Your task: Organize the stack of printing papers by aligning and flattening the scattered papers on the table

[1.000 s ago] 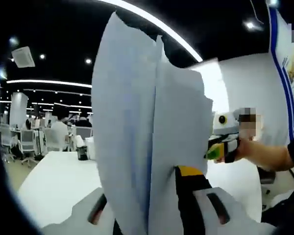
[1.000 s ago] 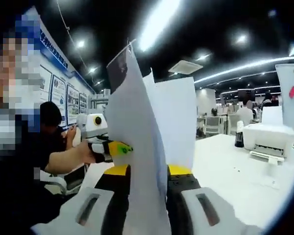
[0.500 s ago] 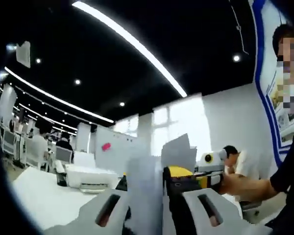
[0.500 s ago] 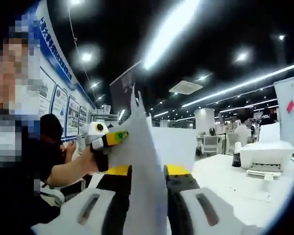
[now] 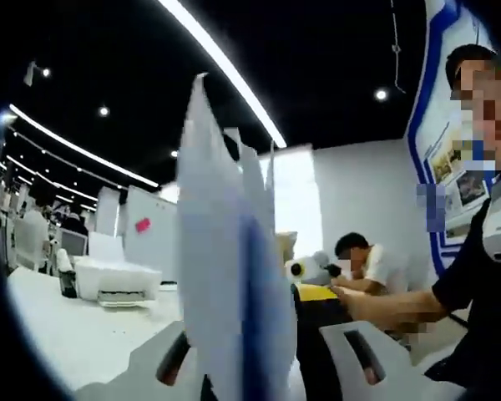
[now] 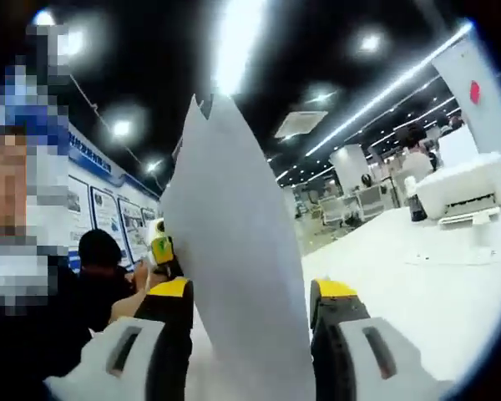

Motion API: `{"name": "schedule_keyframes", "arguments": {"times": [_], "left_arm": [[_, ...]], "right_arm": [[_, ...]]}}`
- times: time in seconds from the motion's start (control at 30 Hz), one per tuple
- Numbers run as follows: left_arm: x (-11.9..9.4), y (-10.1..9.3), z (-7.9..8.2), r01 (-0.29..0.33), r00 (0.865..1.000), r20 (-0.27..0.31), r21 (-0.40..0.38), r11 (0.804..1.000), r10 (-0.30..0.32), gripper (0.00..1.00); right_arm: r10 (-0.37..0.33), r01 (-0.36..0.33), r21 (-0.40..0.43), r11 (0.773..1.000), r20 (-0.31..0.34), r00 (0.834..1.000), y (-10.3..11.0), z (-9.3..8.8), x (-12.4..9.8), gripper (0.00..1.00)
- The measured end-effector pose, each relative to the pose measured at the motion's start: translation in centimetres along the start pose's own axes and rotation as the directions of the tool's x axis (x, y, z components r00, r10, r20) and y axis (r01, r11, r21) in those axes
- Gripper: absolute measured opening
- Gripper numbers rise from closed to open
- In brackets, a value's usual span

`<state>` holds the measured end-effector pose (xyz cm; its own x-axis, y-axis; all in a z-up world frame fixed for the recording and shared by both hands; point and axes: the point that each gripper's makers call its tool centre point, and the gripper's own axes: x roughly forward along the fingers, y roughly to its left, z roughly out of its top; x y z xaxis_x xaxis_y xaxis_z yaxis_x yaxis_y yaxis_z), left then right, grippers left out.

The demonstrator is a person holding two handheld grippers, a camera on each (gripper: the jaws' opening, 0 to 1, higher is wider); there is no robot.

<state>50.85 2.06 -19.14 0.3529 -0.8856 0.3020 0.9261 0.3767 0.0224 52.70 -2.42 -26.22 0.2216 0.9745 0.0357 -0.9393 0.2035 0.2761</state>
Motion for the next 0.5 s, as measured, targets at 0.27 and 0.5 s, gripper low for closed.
{"name": "schedule_keyframes", "arguments": {"times": [0.27, 0.5], "left_arm": [[-0.5, -0.1, 1.7, 0.011, 0.999, 0.030, 0.044, 0.999, -0.012, 0.21], [-1.0, 0.5, 1.9, 0.000, 1.000, 0.004, 0.057, 0.998, 0.000, 0.12]], "right_arm": [[-0.013, -0.008, -0.145, 0.989, -0.147, 0.989, 0.8, -1.9, 0.5, 0.46], [0.012, -0.018, -0.125, 0.992, -0.051, 0.999, 0.8, 0.8, -0.4, 0.20]]}}
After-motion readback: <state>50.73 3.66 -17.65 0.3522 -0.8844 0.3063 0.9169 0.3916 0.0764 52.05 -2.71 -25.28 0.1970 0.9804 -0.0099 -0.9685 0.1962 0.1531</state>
